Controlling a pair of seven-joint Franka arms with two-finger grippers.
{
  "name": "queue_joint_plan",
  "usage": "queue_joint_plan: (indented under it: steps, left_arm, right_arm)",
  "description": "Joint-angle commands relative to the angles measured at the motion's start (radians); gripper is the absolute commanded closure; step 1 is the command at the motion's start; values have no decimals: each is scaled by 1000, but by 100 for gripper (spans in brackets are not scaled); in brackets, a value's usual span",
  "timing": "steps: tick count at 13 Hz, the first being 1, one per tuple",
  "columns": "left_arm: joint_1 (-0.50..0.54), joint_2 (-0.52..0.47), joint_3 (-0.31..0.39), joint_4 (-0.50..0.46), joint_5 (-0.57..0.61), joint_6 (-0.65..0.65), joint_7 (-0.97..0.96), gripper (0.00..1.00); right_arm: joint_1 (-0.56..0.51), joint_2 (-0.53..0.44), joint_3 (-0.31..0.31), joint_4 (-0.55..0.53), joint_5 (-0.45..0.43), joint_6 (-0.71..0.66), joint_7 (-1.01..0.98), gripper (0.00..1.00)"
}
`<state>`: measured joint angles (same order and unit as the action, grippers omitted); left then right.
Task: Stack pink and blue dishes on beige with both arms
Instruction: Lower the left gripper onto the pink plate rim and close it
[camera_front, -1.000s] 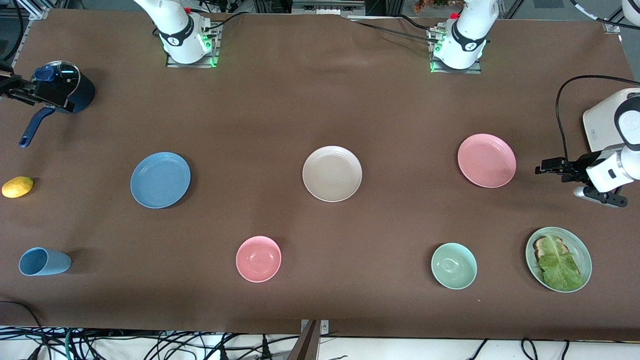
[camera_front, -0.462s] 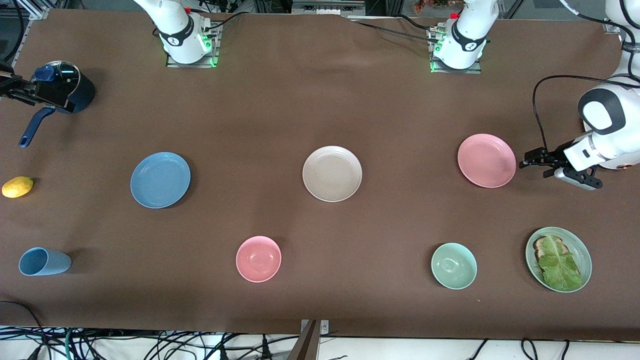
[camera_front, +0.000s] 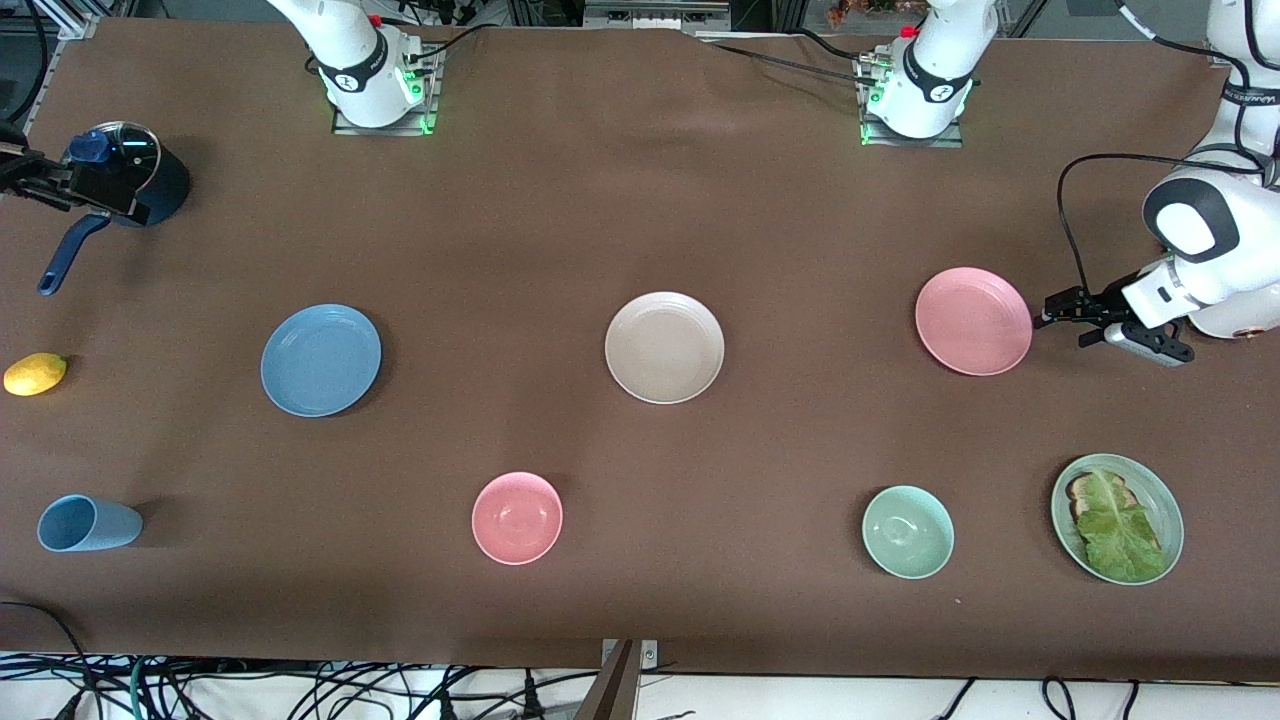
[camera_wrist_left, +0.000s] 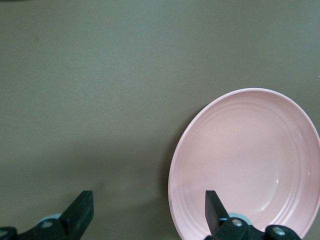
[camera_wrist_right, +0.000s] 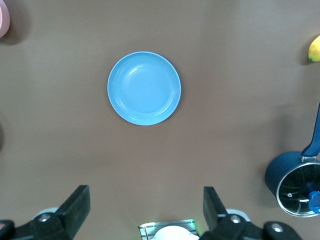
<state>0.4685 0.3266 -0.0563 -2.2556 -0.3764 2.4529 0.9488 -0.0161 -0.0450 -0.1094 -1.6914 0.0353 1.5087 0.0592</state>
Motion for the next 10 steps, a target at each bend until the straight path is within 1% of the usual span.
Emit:
queue_joint_plan:
  steps: [1, 3, 6, 7, 9, 10]
  left_arm:
    - [-5, 17, -5, -16, -50, 37, 38, 2]
    - [-10, 29, -5, -18, -81, 51, 38, 2]
    - [-13, 38, -7, -19, -88, 63, 38, 3]
    - [-13, 42, -7, -19, -90, 63, 38, 7]
    - [-30, 43, -7, -31, -130, 74, 51, 9]
    - [-33, 43, -7, -51, -150, 102, 74, 13]
  right_arm:
    - [-11, 10, 5, 25, 8, -19, -16, 0]
    - [-11, 10, 5, 25, 6, -21, -16, 0]
    - [-11, 10, 5, 25, 8, -21, -16, 0]
    - [-11, 10, 5, 25, 6, -21, -16, 0]
    - [-11, 10, 5, 25, 6, -21, -16, 0]
    - [-11, 10, 5, 25, 6, -21, -16, 0]
